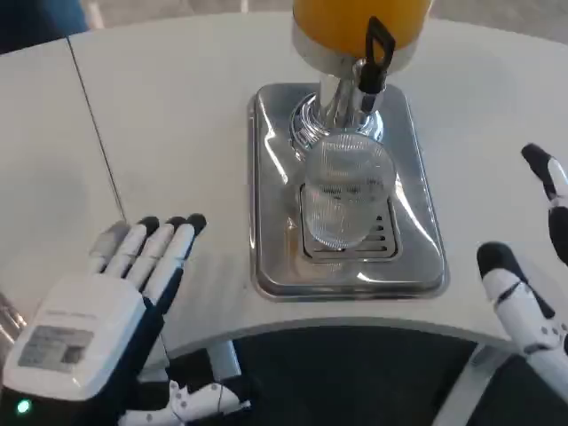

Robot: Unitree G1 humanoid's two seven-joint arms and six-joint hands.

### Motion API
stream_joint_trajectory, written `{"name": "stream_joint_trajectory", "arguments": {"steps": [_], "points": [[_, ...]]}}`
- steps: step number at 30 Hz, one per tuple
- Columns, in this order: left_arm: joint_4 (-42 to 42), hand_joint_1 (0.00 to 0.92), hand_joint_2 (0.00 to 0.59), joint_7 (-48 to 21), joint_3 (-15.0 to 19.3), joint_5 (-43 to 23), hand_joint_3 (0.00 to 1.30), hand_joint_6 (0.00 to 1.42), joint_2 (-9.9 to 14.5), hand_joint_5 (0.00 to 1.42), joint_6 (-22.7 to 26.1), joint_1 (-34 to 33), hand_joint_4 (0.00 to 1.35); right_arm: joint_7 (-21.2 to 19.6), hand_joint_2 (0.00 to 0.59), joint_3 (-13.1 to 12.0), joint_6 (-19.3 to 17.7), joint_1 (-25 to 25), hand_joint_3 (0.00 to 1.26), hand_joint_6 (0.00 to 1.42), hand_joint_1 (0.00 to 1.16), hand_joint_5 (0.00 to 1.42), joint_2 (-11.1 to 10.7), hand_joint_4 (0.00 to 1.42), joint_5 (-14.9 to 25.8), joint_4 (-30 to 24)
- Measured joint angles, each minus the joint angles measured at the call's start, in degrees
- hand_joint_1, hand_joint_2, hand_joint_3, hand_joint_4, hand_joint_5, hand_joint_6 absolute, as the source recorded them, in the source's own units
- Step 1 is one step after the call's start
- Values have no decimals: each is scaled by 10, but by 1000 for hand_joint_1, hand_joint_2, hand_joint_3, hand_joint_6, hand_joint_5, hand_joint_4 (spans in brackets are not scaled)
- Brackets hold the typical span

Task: Grasp the cup under the faucet to collect the drink, then remove the cup.

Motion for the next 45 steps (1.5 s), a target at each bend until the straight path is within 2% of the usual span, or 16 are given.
{"name": "stream_joint_trajectory", "arguments": {"steps": [6,11,12,14,16,23,34,45], "points": [[-4,36,75,2,-4,13,0,0,-14,0,0,11,0,0,467,-9,12,-46,0,0,32,0,-15,0,38,14],[-4,1,67,2,-6,14,0,0,-25,0,1,15,0,0,463,-30,31,-111,0,0,33,0,-41,0,55,47],[-4,0,74,2,-10,17,0,0,-28,0,1,15,0,0,463,-35,43,-141,0,0,34,0,-53,0,55,56],[-4,0,77,2,-15,18,0,0,-35,0,1,16,0,0,462,-42,51,-167,0,0,34,0,-60,0,55,61],[-4,0,78,2,-18,15,0,0,-47,0,2,17,0,1,462,-45,65,-203,0,0,33,0,-74,0,59,72],[-4,0,81,2,-20,10,0,0,-55,0,2,11,0,0,479,-38,80,-272,0,0,24,0,-92,0,65,109],[-6,0,87,0,-28,14,0,0,-59,0,2,16,0,-18,480,-15,94,-359,0,0,25,0,-91,0,87,175],[-6,0,87,-4,-37,18,0,0,-65,0,5,7,0,-50,494,25,105,-382,0,0,42,0,-56,0,106,204]]}}
